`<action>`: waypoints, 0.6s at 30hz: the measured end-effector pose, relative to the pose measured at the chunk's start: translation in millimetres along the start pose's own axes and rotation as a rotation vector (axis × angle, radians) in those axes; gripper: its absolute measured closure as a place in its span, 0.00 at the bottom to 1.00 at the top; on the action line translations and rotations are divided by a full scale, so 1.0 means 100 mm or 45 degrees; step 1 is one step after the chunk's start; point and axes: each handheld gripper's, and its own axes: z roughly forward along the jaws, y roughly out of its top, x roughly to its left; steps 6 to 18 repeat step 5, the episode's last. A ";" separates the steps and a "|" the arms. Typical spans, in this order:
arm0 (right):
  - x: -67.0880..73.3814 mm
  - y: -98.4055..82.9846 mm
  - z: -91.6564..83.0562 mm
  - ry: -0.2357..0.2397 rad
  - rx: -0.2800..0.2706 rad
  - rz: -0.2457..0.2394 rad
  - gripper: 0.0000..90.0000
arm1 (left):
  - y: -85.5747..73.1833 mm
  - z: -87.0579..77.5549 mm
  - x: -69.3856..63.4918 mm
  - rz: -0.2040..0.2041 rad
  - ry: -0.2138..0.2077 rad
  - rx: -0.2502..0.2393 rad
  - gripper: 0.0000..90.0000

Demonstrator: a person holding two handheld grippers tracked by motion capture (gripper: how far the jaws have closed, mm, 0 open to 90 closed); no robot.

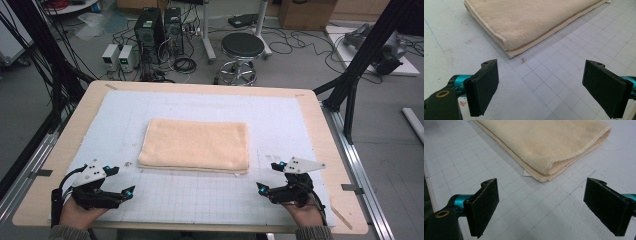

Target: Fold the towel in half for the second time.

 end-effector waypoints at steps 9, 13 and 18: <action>0.00 -0.01 0.02 0.004 0.009 0.000 0.14 | 0.00 0.01 0.00 0.005 0.003 0.003 0.16; 0.00 -0.01 0.02 0.004 0.009 0.000 0.14 | 0.00 0.01 0.00 0.005 0.003 0.003 0.16; 0.00 -0.01 0.02 0.004 0.009 0.000 0.14 | 0.00 0.01 0.00 0.005 0.003 0.003 0.16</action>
